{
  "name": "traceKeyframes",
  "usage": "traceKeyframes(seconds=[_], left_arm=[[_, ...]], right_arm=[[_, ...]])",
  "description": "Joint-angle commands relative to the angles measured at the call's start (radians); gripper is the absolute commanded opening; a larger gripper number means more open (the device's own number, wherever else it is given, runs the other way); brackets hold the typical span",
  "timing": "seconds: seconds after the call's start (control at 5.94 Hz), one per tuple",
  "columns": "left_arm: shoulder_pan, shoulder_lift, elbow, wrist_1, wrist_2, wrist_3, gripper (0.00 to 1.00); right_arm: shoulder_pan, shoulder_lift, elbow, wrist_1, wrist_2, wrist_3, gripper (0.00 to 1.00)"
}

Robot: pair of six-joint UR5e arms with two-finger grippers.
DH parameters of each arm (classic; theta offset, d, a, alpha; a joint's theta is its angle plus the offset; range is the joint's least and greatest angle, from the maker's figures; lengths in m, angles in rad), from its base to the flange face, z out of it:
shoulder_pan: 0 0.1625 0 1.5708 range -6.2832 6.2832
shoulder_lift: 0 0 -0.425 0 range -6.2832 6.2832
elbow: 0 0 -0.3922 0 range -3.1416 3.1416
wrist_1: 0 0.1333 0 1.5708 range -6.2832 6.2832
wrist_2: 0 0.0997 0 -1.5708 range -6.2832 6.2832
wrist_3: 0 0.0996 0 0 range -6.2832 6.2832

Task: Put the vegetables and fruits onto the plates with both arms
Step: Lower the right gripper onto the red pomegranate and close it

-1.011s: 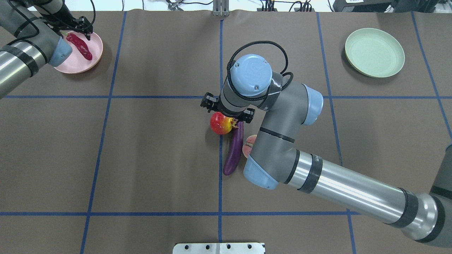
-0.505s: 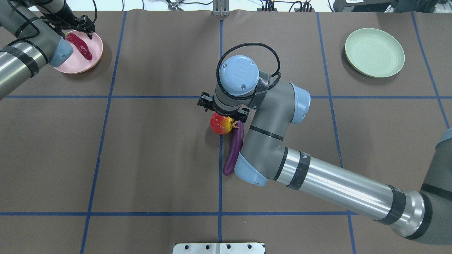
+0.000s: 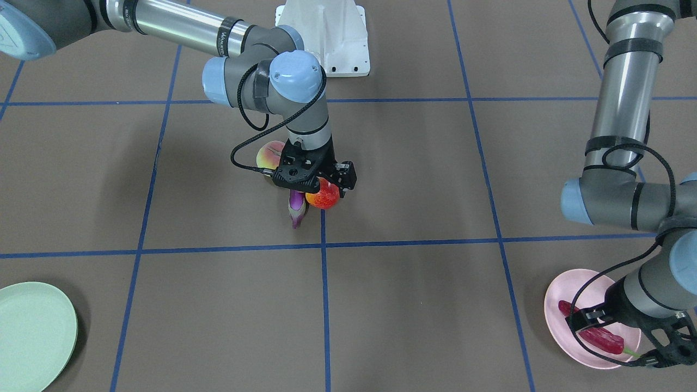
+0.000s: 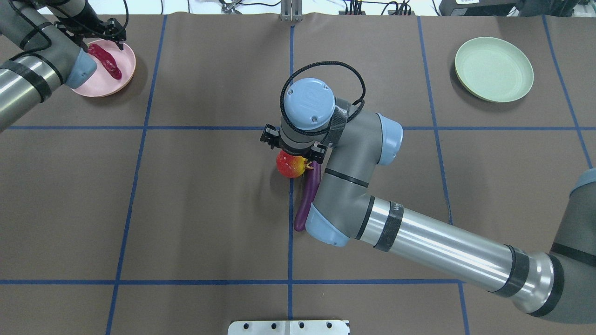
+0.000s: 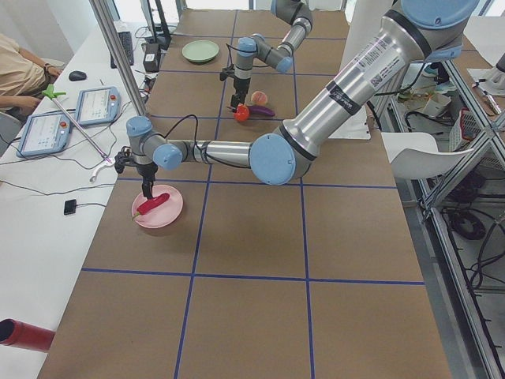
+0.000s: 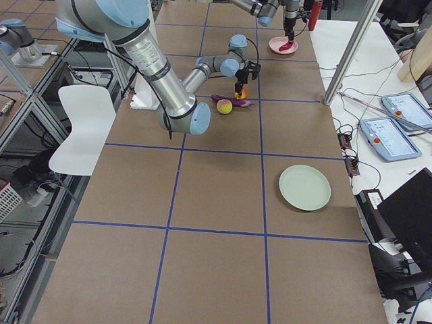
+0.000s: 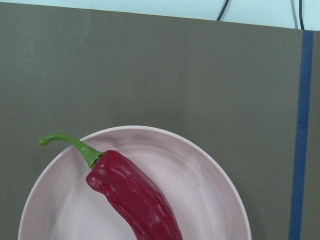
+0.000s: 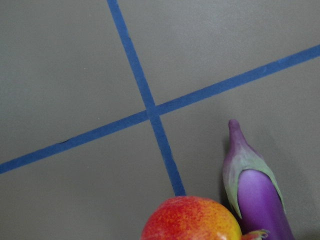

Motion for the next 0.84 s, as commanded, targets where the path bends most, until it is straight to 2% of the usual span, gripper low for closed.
traceKeyframes(seconds=[0.0, 0.67], left_arm=[[0.002, 0.007, -0.006, 0.0, 0.0, -0.007, 1.0], [0.002, 0.03, -0.039, -0.002, 0.0, -0.022, 1.0]], right_arm=[[-0.011, -0.004, -0.005, 0.0, 0.0, 0.01, 0.98], [-0.02, 0.002, -0.013, 0.003, 0.0, 0.029, 0.95]])
